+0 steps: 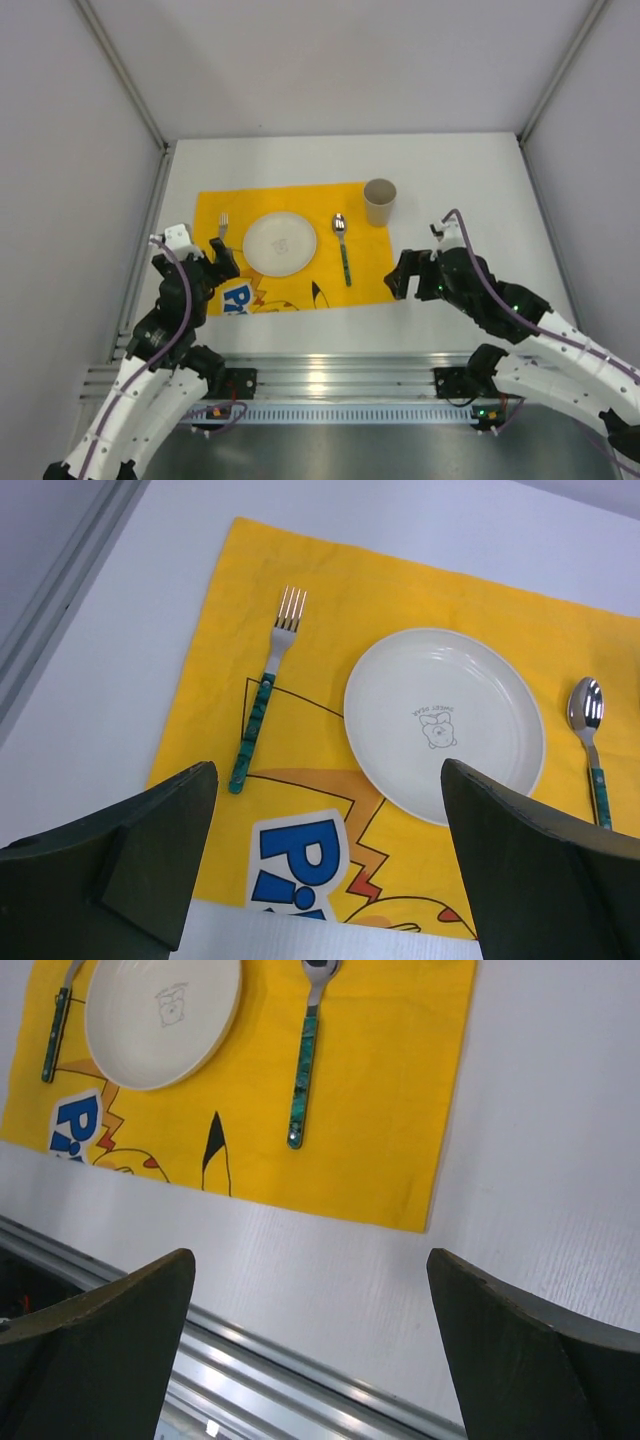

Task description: Set the dinner table for one person

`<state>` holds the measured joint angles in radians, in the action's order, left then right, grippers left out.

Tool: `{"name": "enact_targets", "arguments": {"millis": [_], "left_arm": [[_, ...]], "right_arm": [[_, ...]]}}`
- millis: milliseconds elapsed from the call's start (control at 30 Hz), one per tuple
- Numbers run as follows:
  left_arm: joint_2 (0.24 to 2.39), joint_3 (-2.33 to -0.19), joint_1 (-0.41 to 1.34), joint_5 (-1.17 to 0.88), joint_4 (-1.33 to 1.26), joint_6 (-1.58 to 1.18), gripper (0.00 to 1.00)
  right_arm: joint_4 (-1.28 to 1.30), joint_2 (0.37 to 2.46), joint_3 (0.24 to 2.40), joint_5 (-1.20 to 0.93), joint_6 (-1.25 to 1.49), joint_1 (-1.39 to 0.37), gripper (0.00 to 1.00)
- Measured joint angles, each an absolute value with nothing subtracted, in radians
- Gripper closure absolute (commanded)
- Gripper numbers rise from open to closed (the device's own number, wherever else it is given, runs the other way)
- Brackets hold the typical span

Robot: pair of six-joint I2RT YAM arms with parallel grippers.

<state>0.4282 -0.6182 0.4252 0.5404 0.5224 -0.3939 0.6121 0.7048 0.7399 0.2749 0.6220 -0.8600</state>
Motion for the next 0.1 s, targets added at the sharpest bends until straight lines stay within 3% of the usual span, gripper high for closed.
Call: {"name": "enact_targets", "arguments": {"millis": [100], "left_arm": [[0.452, -0.619, 0.425, 0.54, 0.516, -0.372, 0.01]], "right_arm": [[0.606, 0.679, 0.74, 0.25, 0.597, -0.86, 0.0]]}}
